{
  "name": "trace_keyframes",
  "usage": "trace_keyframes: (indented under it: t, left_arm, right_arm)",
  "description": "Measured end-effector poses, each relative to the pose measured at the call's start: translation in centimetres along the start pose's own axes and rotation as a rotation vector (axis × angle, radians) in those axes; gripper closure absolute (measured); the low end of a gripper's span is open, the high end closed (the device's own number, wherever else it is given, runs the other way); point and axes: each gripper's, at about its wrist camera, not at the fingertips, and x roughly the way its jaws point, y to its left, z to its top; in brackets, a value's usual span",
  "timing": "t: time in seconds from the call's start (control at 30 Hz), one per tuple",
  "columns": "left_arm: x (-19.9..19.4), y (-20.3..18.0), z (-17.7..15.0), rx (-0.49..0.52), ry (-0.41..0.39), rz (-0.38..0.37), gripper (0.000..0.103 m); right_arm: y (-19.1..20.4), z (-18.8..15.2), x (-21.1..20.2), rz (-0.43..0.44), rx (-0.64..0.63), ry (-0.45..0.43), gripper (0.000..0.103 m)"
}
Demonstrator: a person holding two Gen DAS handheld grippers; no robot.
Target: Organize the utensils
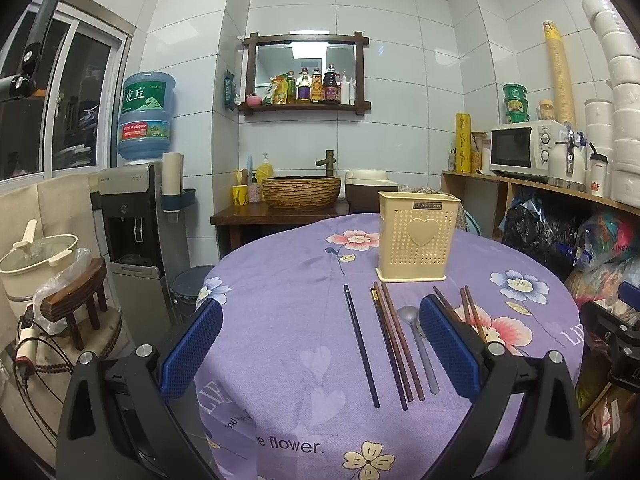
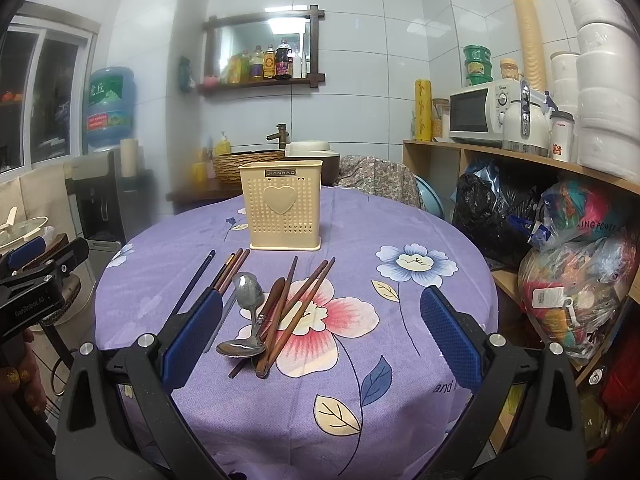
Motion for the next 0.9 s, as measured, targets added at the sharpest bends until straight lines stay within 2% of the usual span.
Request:
trace_keyframes:
  t: [0.9]
  left_arm:
    - [-0.01, 0.14, -0.46, 0.002, 0.01, 0.002, 0.005]
  right_arm:
    - [-0.11, 0.14, 0.24, -0.003, 0.008, 0.016, 0.005]
